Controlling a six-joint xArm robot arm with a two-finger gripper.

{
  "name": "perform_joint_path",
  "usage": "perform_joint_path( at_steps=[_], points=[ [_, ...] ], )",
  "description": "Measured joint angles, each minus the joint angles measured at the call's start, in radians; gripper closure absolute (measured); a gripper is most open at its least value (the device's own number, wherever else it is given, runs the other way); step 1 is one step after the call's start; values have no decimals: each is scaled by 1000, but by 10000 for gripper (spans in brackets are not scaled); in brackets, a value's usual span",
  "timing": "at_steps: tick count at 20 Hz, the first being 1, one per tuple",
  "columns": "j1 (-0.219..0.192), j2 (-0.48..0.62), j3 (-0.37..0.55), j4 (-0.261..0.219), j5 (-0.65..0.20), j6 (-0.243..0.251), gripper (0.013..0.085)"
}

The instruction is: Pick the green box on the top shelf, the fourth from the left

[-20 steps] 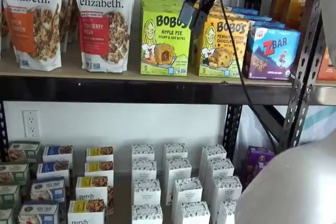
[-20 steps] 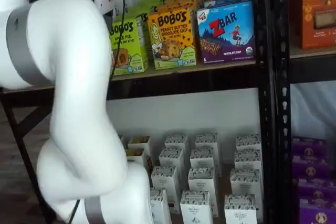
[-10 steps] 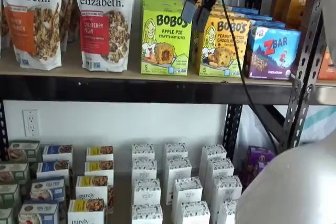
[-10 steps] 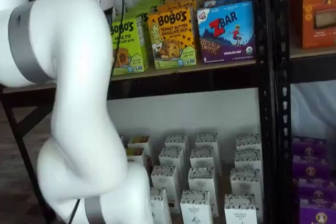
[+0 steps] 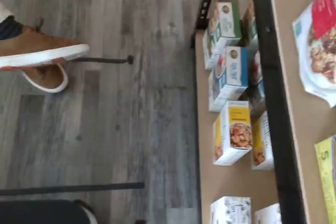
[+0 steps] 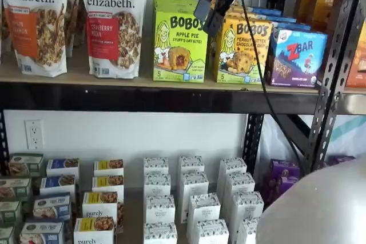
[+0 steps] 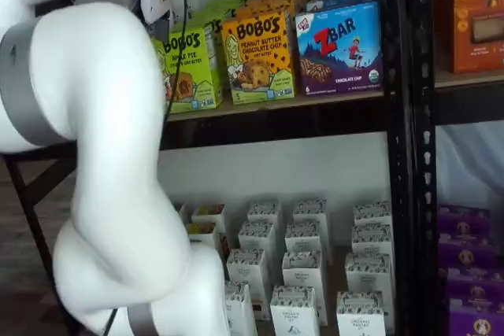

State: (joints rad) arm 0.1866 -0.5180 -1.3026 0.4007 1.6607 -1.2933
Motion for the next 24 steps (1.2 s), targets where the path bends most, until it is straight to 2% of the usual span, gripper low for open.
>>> perform_joint_path(
  at_steps=[17, 24],
  points=[
    [-15, -29, 70, 19, -140, -24, 130],
    [-39, 11, 51, 50, -200, -50, 130]
  ],
)
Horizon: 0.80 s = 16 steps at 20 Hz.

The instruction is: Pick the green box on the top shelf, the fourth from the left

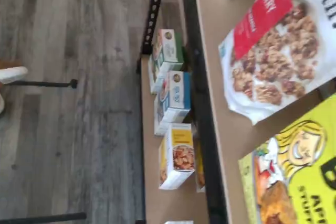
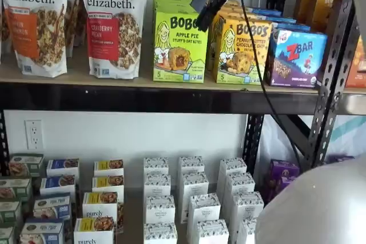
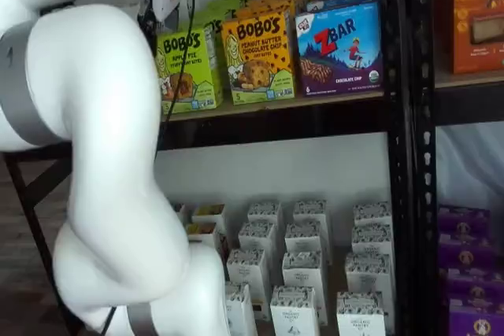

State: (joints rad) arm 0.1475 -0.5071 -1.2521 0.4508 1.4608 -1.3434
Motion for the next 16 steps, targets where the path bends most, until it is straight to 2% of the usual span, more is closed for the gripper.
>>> perform_joint_path(
  at_steps=[16],
  points=[
    [-28, 127, -123, 11, -16, -26, 130]
  ],
)
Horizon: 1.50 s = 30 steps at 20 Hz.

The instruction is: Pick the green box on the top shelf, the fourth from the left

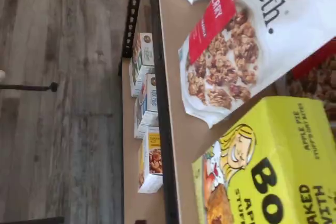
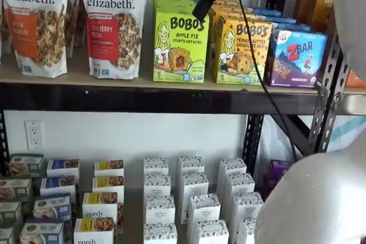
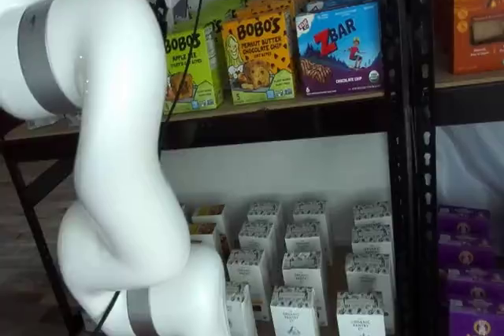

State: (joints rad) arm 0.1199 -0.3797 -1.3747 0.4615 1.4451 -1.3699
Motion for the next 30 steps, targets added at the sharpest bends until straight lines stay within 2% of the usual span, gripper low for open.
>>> perform_joint_path(
  at_steps=[15, 30],
  points=[
    [6, 90, -80, -25, -1, -2, 130],
    [-3, 163, -123, -58, 2, -27, 130]
  ],
)
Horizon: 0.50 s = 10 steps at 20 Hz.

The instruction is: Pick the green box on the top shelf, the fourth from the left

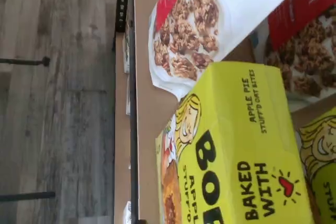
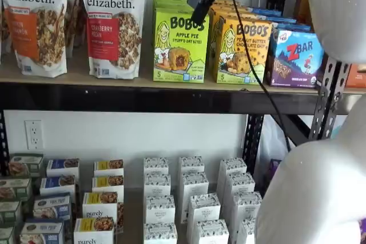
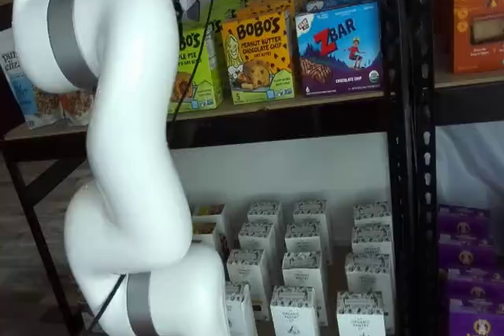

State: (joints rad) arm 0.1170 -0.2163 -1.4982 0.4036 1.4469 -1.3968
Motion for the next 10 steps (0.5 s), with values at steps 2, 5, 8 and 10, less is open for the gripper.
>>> perform_joint_path(
  at_steps=[2, 5, 8, 10],
  points=[
    [1, 10, -7, -1, 1, -1, 130],
    [1, 25, -22, -7, 10, -1, 130],
    [4, 35, -28, -16, 7, -1, 130],
    [6, 40, -32, -25, 5, 0, 130]
  ],
)
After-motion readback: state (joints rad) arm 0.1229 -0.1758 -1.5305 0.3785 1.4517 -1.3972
